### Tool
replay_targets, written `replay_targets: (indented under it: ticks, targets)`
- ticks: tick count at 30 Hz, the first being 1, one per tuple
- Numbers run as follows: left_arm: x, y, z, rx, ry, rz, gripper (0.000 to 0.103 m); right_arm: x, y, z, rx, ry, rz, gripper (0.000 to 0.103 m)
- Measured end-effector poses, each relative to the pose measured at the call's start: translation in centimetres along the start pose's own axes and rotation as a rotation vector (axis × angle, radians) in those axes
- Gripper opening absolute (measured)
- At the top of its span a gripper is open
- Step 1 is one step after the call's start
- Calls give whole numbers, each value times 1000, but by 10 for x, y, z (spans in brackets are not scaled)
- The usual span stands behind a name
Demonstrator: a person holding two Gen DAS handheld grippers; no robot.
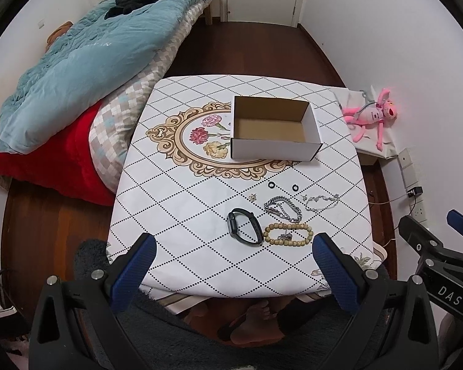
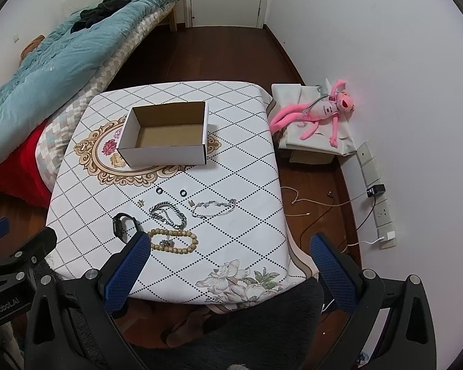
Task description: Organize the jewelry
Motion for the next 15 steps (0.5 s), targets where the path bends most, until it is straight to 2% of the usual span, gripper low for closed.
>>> replay_targets:
  ticks: [15]
  targets:
    - [0,-4,1,12,-3,-6,103,-5,-3,-7,3,-14,8,103]
Point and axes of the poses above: each gripper's, at about its wrist camera, not at the fingertips, and z roughly the way its jaws point, y to its left, x to its underside, the point moved 6 cm from there along z, roughly the way its jaws point, and after that the axes turned 7 degrees about z, right-handed, at the moved point
